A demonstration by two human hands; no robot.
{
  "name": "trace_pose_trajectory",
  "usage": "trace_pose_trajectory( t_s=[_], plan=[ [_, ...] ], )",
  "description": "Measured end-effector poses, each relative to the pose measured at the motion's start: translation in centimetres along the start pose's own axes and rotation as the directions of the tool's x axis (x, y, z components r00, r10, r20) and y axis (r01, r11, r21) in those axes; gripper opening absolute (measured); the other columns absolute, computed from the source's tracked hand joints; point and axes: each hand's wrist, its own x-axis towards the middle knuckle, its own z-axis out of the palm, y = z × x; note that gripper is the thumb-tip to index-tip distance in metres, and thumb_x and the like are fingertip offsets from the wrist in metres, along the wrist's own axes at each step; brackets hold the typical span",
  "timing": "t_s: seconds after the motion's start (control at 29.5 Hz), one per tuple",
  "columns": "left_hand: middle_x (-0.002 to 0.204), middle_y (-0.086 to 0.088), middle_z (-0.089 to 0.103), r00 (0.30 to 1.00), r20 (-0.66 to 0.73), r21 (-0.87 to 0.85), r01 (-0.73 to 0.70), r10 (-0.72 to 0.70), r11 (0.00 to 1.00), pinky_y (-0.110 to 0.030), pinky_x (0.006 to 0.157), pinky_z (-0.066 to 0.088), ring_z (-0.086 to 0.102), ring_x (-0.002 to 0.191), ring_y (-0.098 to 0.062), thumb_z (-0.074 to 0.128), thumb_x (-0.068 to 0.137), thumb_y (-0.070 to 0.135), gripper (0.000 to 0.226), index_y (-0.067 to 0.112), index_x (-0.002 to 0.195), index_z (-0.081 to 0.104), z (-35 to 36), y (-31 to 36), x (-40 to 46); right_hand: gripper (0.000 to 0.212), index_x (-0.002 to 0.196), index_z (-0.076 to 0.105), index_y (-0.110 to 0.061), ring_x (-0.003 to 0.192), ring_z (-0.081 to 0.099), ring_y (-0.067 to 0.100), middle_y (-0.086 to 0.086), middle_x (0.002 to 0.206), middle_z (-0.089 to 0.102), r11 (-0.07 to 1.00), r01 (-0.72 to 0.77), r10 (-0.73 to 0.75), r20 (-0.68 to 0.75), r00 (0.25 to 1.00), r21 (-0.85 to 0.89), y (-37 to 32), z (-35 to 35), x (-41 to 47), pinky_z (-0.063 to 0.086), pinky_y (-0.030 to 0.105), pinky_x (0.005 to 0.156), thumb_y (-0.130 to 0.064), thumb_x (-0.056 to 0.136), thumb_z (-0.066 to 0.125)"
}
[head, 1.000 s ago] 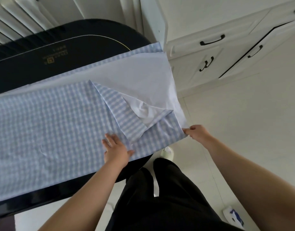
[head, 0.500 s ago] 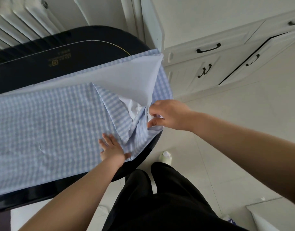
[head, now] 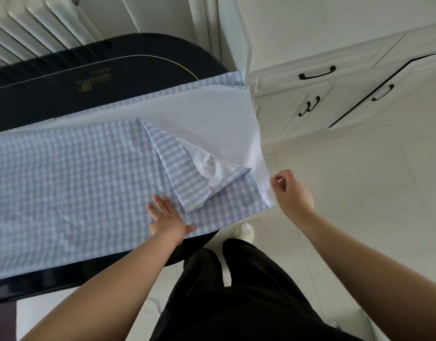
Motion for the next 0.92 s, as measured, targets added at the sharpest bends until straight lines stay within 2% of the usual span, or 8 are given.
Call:
trace_pose_trajectory(
  t_s=[0.14, 0.24, 0.31, 0.41, 0.47, 0.61, 0.68, 0.92],
  plan=[
    [0.15, -0.023, -0.032, 1.0, -0.007, -0.006, -0.002, 0.002, 1.0, -0.044, 0.109, 0.034, -0.018, 0.141, -0.045, 0.051, 0.08, 0.069, 0.124, -0.003, 0.138, -0.032, -0.1, 0.0, -0.5, 0.039, 0.102, 0.056, -0.022, 0.095, 0.051, 0.015, -0.009, 0.097, 0.053, 0.997, -0.045, 0.058, 0.225, 0.973, -0.062, -1.5, 3.1, -0.1, 0.041, 0.035, 0.083, -0.057, 0.091, 0.041],
    [0.15, -0.023, -0.033, 1.0, -0.008, -0.02, -0.012, 0.011, 1.0, -0.045, 0.11, 0.032, -0.018, 0.141, -0.044, 0.051, 0.081, 0.067, 0.123, -0.003, 0.138, -0.032, -0.3, 0.1, -0.7, 0.059, 0.088, 0.061, -0.011, 0.081, 0.053, 0.022, 0.004, 0.08, 0.057, 0.894, -0.349, 0.228, 0.386, 0.894, 0.282, -2.6, 2.8, 1.2, 0.038, 0.029, 0.067, -0.056, 0.096, 0.023],
    [0.15, -0.023, -0.033, 1.0, -0.01, -0.02, -0.013, 0.012, 1.0, -0.045, 0.11, 0.032, -0.019, 0.141, -0.044, 0.051, 0.081, 0.067, 0.122, -0.003, 0.138, -0.033, -0.3, 0.1, -0.8, 0.066, 0.087, 0.063, -0.011, 0.085, 0.054, 0.025, 0.006, 0.082, 0.059, 0.903, -0.382, 0.265, 0.447, 0.854, 0.195, -3.0, 2.2, 1.8, 0.039, 0.028, 0.069, -0.059, 0.096, 0.019],
    [0.149, -0.025, -0.032, 1.0, -0.014, 0.006, -0.012, 0.012, 1.0, -0.045, 0.111, 0.03, -0.018, 0.14, -0.045, 0.047, 0.082, 0.069, 0.122, -0.004, 0.137, -0.032, -0.3, 0.0, -0.7, 0.052, 0.09, 0.064, -0.013, 0.083, 0.055, 0.021, 0.0, 0.088, 0.056, 0.953, -0.303, 0.238, 0.575, 0.783, 0.018, -2.5, 0.7, 1.9, 0.04, 0.03, 0.076, -0.059, 0.09, 0.042],
    [0.149, -0.027, -0.031, 1.0, -0.019, 0.029, -0.015, 0.015, 0.999, -0.045, 0.112, 0.029, -0.017, 0.14, -0.047, 0.044, 0.082, 0.071, 0.121, -0.006, 0.137, -0.032, -0.3, -0.1, -0.6, 0.035, 0.069, 0.063, -0.023, 0.062, 0.051, 0.009, -0.009, 0.066, 0.056, 0.929, -0.32, 0.125, 0.657, 0.744, 0.186, -2.1, -0.5, 2.2, 0.037, 0.025, 0.066, -0.05, 0.088, 0.056],
    [0.149, -0.027, -0.032, 0.999, -0.03, -0.011, -0.033, 0.033, 0.999, -0.045, 0.112, 0.029, -0.018, 0.14, -0.048, 0.045, 0.081, 0.071, 0.122, -0.005, 0.137, -0.031, -0.1, -0.1, -0.3, 0.046, 0.053, 0.048, -0.014, 0.049, 0.035, 0.012, -0.004, 0.052, 0.04, 0.951, -0.061, -0.035, 0.302, 0.952, 0.302, -1.6, -1.0, 2.0, 0.029, 0.028, 0.051, -0.04, 0.088, 0.06],
    [0.149, -0.025, -0.033, 0.999, -0.037, -0.042, -0.037, 0.036, 0.998, -0.044, 0.111, 0.03, -0.018, 0.141, -0.045, 0.047, 0.079, 0.072, 0.123, -0.003, 0.138, -0.031, -0.1, -0.4, -0.4, 0.048, 0.052, 0.035, -0.017, 0.049, 0.029, 0.014, -0.003, 0.05, 0.032, 0.954, -0.11, 0.073, 0.142, 0.987, 0.278, -0.7, 0.8, 0.7, 0.023, 0.029, 0.049, -0.037, 0.09, 0.058],
    [0.159, -0.01, 0.0, 0.94, -0.308, -0.335, -0.25, 0.145, 0.909, -0.051, 0.108, 0.034, 0.008, 0.144, -0.032, 0.052, 0.082, 0.064, 0.096, 0.014, 0.15, 0.005, 1.1, -3.9, -0.3, 0.041, 0.061, 0.043, -0.02, 0.049, 0.038, 0.011, -0.008, 0.052, 0.04, 0.947, -0.179, 0.137, 0.168, 0.976, 0.268, 0.1, 3.1, -0.9, 0.029, 0.028, 0.048, -0.053, 0.084, 0.055]
  ],
)
